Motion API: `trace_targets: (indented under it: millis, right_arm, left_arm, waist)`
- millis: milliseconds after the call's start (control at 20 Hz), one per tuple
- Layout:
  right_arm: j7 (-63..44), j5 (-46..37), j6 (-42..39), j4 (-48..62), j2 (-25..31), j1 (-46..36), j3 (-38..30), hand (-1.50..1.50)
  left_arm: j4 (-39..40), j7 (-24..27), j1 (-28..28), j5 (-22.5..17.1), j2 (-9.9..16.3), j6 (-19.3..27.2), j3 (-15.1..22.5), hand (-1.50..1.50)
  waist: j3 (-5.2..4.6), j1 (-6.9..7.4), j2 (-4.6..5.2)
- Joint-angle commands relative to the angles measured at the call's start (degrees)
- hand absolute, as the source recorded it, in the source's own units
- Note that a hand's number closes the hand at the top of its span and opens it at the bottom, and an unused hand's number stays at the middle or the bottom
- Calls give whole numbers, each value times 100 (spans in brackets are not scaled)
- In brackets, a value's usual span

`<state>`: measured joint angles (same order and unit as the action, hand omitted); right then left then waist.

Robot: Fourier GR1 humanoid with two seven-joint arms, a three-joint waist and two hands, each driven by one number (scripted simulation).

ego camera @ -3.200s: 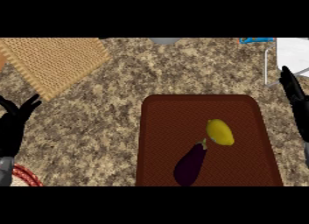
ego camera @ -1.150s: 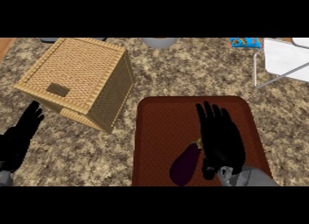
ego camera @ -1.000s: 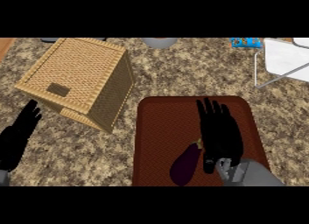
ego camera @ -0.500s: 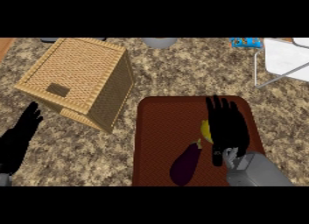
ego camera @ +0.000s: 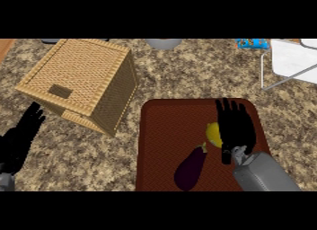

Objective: Pick the lemon from the tray and place it in the tiered shelf

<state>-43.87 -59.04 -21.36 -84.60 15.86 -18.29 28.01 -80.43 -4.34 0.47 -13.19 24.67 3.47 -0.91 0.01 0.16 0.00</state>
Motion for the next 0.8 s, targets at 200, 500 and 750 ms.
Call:
trace_targets:
  millis: [200,500,750]
  right_arm:
    - [693,-427,314,1019,-308,-177,-486,-150]
    - [662,-542,166,409,-495,396,-616,150]
    - [1315,-789,490,1628,-518,-334,-766,150]
  left_arm:
    - [454,144,-218,157,-197,-443,-355,0]
    - [140,-26,-93,414,-253,-476,-553,0]
    - [-299,-180,146,474,-371,-438,-533,0]
  waist:
    - [-1,-1,6]
    - [-1,-16,-4]
    - [1,28,2]
